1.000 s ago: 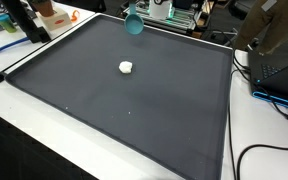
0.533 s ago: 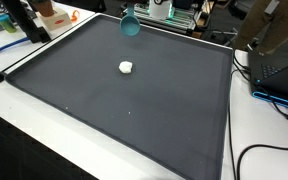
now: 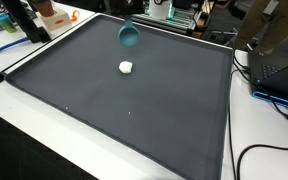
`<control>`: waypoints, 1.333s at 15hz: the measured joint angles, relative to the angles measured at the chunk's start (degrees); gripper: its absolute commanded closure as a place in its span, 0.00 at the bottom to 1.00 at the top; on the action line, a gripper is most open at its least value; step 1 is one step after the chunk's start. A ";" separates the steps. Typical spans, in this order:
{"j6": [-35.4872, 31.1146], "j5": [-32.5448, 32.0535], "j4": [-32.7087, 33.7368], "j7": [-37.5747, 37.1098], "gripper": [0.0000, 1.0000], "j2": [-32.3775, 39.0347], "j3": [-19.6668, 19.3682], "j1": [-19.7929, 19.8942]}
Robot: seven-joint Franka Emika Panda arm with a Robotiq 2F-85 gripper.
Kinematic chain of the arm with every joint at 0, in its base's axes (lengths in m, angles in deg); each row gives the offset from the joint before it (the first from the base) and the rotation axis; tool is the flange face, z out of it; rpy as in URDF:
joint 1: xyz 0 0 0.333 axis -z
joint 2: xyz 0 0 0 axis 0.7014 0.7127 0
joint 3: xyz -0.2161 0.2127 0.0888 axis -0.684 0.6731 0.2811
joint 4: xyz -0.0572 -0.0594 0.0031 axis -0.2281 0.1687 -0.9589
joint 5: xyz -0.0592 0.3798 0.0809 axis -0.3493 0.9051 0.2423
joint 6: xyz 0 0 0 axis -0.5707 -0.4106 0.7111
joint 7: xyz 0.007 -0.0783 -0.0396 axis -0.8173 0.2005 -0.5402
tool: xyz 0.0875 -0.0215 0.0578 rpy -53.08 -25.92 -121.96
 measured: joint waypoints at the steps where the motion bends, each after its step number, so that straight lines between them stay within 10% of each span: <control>1: -0.01 0.01 0.22 0.03 0.66 0.34 0.05 0.01; 20: -6.16 1.74 2.24 -0.19 0.66 14.01 1.13 4.89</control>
